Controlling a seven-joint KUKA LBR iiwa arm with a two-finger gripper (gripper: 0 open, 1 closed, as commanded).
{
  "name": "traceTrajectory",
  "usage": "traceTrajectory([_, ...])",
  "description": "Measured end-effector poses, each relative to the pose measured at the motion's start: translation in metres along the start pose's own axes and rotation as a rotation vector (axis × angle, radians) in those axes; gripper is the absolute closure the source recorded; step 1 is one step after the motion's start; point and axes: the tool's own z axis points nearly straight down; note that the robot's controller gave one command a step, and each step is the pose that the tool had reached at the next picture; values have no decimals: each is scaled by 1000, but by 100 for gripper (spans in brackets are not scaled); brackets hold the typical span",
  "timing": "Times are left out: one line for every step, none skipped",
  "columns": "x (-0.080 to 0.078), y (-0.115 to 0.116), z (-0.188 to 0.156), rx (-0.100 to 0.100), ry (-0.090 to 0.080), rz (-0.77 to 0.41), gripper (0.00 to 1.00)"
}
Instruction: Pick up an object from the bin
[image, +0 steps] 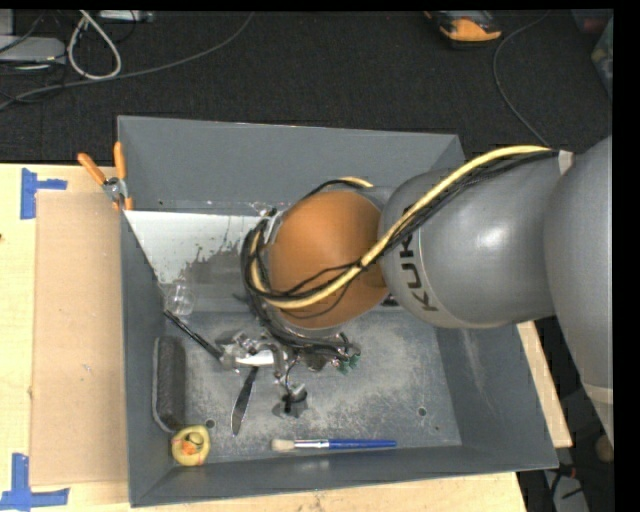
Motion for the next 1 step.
traceTrajectory([-6, -15, 51, 6, -9, -224, 0])
